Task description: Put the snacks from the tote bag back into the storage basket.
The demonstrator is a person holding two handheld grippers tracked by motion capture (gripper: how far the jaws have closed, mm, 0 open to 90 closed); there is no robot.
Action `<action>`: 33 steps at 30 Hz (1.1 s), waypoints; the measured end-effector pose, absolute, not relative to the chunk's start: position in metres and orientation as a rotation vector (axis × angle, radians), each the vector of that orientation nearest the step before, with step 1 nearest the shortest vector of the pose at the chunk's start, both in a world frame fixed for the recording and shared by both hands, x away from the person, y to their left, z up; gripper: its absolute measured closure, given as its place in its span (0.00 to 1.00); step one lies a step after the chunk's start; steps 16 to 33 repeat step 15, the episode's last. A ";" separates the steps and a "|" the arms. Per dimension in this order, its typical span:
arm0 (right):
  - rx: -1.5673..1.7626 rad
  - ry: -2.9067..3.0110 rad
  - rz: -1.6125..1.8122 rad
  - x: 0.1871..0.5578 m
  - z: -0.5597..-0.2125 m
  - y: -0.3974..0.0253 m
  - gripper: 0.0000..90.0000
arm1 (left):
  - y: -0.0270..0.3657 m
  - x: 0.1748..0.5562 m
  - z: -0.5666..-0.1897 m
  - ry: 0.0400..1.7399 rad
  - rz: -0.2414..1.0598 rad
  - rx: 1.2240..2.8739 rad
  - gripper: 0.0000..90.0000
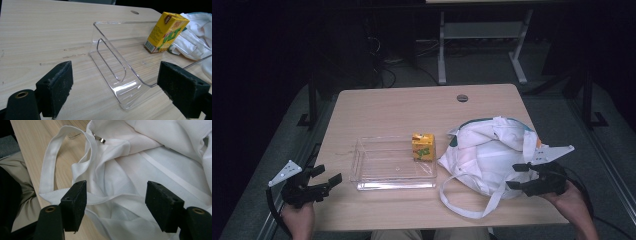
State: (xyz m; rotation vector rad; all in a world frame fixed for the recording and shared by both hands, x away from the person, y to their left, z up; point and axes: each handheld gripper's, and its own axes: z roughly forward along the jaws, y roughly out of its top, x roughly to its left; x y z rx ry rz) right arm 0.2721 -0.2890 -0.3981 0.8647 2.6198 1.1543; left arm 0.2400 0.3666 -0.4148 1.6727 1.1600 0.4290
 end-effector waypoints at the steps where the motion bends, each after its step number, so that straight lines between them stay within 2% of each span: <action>1: 0.861 2.613 1.161 0.271 -0.399 -0.290 0.37 | 0.367 0.240 -0.415 1.159 0.429 1.676 0.14; 33: 0.885 2.586 1.164 0.267 -0.403 -0.288 0.34 | 0.366 0.240 -0.415 1.156 0.427 1.676 0.14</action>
